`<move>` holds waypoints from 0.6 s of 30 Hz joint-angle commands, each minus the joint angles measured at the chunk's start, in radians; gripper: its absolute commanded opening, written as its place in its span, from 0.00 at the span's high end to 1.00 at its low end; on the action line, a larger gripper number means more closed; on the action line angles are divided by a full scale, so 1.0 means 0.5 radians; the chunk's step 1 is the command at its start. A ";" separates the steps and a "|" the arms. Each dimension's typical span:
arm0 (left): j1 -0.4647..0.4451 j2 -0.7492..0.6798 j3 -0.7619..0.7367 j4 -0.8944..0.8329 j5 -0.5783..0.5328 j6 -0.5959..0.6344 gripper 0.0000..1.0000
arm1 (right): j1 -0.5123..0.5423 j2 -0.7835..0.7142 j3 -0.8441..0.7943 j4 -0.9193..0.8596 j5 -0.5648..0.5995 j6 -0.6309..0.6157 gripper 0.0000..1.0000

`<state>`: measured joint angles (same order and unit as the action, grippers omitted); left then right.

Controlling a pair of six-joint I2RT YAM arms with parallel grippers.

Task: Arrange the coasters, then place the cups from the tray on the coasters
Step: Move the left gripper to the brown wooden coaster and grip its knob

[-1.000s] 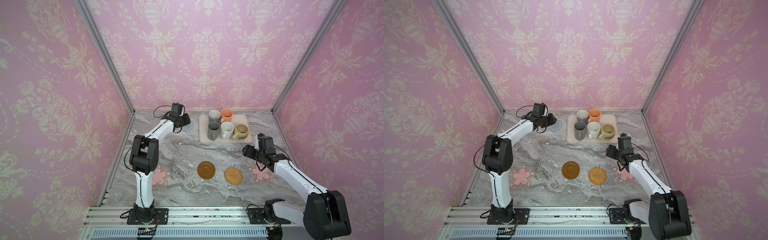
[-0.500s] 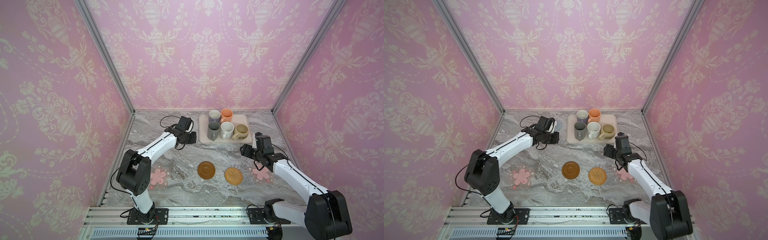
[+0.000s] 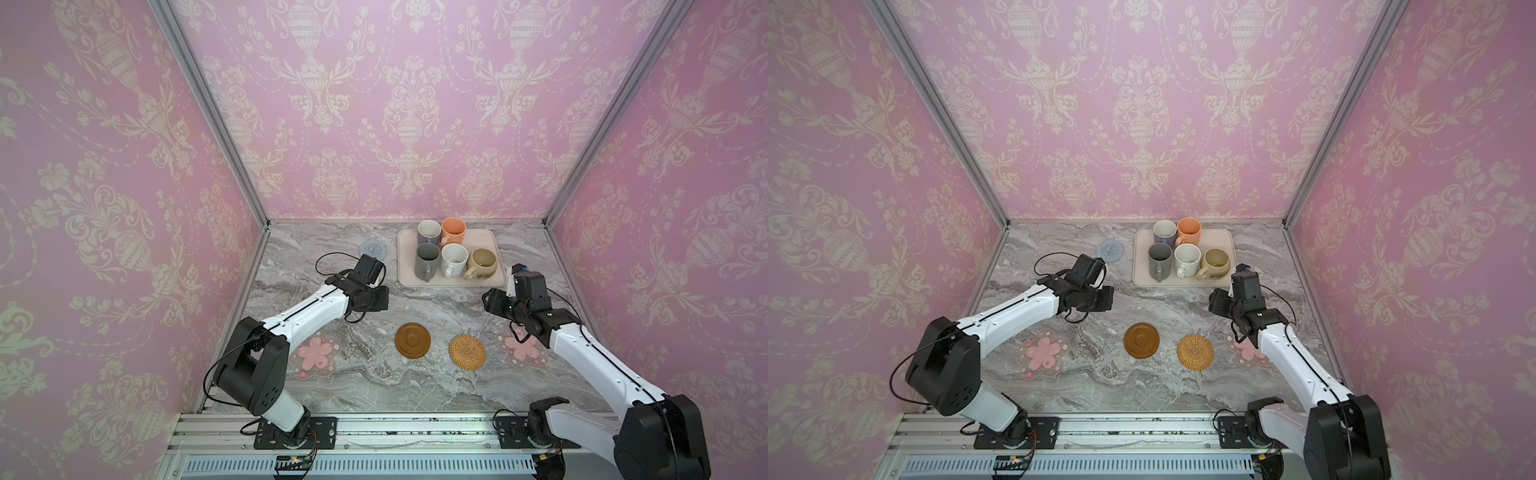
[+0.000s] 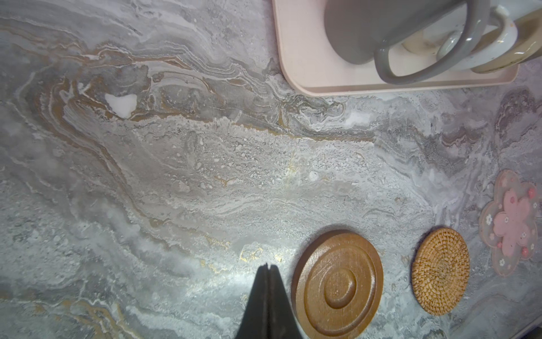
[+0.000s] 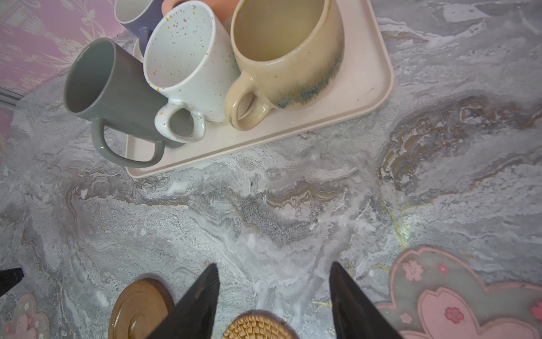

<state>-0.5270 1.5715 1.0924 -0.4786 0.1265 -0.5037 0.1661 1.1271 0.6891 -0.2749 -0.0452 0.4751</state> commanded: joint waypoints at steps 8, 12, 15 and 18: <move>-0.413 -0.017 0.084 -0.369 0.052 0.120 1.00 | 0.014 -0.122 -0.081 -0.050 0.013 0.026 0.42; -0.520 0.015 -0.020 -0.227 0.106 0.015 1.00 | 0.022 -0.099 -0.068 -0.053 -0.014 0.055 0.43; -0.577 0.092 -0.046 -0.110 0.164 -0.050 1.00 | 0.035 -0.105 -0.071 -0.049 -0.018 0.071 0.46; -0.634 0.185 -0.024 -0.045 0.206 -0.071 1.00 | 0.045 -0.114 -0.068 -0.061 -0.026 0.066 0.49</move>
<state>-0.8196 1.6211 1.0836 -0.5430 0.1844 -0.5053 0.1799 1.0760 0.6609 -0.2932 -0.0486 0.4957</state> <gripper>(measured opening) 0.049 0.518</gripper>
